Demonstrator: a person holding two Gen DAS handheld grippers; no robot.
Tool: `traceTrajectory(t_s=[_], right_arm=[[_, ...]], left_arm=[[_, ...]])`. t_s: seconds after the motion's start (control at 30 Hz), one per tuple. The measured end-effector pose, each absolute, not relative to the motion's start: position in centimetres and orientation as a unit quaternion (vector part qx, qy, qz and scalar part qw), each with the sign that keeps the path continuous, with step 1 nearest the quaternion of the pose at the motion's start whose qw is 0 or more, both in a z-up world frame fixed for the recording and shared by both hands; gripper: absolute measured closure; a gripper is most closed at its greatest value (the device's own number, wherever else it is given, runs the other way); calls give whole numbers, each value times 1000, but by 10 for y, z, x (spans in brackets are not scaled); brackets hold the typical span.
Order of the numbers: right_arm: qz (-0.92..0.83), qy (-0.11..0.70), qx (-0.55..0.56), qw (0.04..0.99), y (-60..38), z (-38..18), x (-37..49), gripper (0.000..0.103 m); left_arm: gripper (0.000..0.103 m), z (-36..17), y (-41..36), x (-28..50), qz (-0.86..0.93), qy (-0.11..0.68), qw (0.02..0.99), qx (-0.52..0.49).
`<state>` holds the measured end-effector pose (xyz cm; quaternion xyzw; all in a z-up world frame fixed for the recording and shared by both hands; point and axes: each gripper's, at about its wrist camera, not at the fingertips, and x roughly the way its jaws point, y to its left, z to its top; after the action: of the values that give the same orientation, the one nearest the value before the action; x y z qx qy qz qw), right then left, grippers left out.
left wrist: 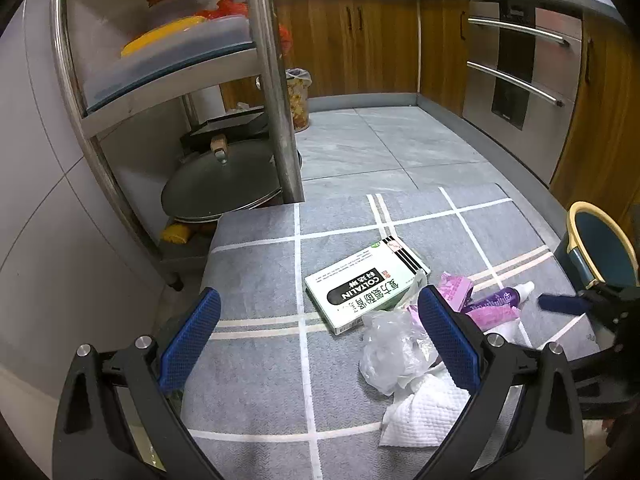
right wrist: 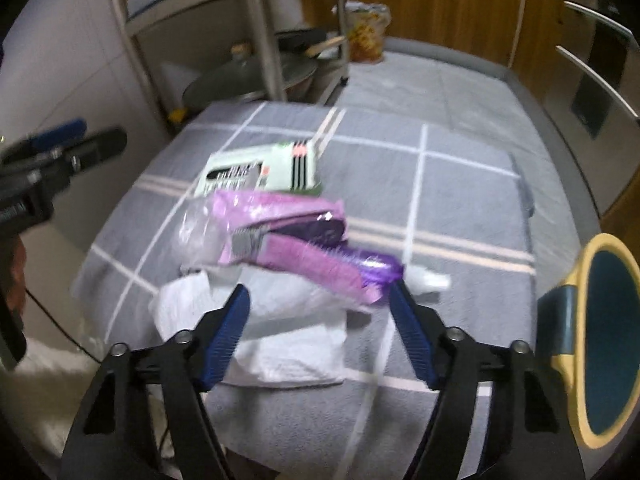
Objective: Collect trash
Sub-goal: 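Grasp the white tissue with the right gripper, then grasp the pink packet with the left gripper while the right gripper lifts the tissue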
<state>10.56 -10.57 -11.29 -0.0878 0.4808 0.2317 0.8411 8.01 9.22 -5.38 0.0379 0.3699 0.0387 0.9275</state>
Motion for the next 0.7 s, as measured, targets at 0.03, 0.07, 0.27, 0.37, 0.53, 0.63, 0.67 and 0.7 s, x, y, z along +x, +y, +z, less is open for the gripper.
traceTrajectory(t_s=[0.03, 0.07, 0.27, 0.37, 0.53, 0.63, 0.67, 0.7], right_arm=[[234, 485, -91, 838, -104, -116, 106, 41], [236, 488, -94, 835, -102, -118, 107, 46], [252, 501, -101, 822, -98, -123, 109, 99], [256, 493, -85, 827, -103, -114, 109, 101], [259, 476, -64, 838, -113, -99, 109, 101], [265, 469, -68, 840, -113, -95, 108, 101], [263, 464, -74, 843, -112, -93, 106, 101], [264, 462, -70, 843, -113, -90, 106, 101]], left_arm=[[6, -54, 92, 80, 38, 370, 928, 39], [6, -53, 91, 80, 37, 369, 928, 40], [6, -53, 87, 81, 34, 369, 928, 44], [6, -54, 85, 82, 32, 370, 927, 44], [6, -54, 78, 82, 27, 370, 927, 52], [6, -54, 75, 82, 26, 370, 927, 54], [6, -54, 74, 82, 25, 370, 927, 55], [6, -53, 73, 82, 25, 369, 927, 56]])
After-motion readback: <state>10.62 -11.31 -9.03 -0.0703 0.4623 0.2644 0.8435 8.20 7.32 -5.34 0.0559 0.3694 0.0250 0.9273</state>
